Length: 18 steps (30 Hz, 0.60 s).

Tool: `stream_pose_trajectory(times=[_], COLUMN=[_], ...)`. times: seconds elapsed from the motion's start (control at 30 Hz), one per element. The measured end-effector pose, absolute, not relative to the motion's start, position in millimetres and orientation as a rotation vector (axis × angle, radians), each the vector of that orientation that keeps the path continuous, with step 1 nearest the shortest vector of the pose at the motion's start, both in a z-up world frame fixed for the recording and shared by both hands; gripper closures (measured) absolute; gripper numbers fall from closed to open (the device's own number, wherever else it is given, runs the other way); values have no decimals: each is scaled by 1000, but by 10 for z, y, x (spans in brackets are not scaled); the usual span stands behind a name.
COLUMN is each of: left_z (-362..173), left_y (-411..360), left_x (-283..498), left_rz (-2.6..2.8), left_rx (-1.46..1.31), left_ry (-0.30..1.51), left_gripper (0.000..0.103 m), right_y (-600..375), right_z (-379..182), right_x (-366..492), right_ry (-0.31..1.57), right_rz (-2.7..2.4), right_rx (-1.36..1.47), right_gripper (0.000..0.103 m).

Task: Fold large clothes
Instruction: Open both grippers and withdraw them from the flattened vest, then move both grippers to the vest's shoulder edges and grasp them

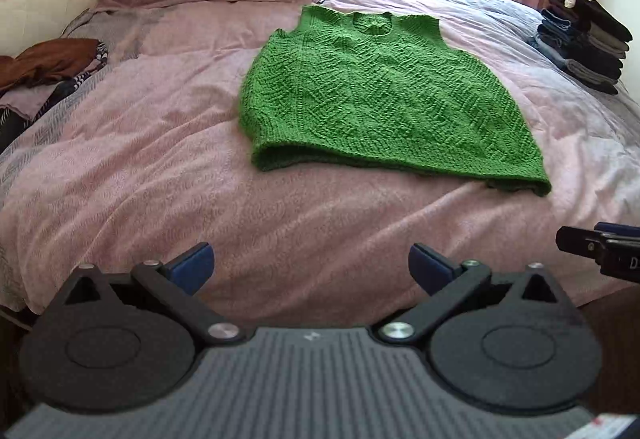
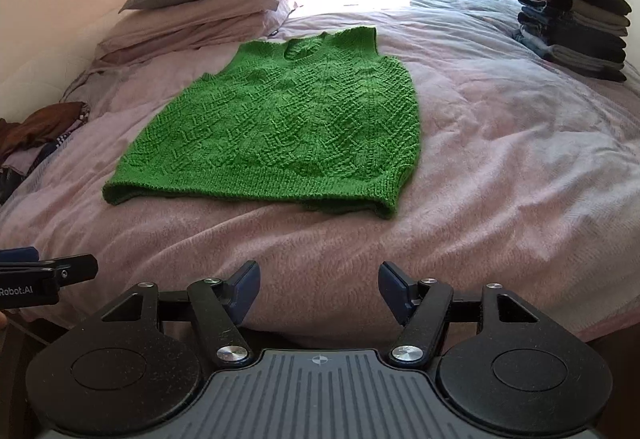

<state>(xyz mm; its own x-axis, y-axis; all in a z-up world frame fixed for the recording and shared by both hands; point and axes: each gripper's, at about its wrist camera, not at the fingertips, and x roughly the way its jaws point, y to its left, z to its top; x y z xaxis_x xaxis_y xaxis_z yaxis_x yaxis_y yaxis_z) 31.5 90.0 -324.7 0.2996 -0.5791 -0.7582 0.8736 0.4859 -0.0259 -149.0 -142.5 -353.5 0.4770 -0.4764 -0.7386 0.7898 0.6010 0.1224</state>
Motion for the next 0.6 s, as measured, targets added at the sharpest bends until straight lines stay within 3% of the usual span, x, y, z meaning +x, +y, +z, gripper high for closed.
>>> stream_pose_trajectory(times=[0.37, 0.6], left_z=[-3398, -3446], left_y=[569, 111], left_x=[790, 1106], left_rz=[-1009, -1079], left_rx=[434, 466], left_ry=[811, 761], left_gripper=[1, 1], right_y=[-1888, -2549], right_z=[-3674, -3681], right_x=[-1147, -1230], right_ry=[764, 643], right_rz=[-795, -762], right_rx=[459, 490], right_gripper=[40, 40])
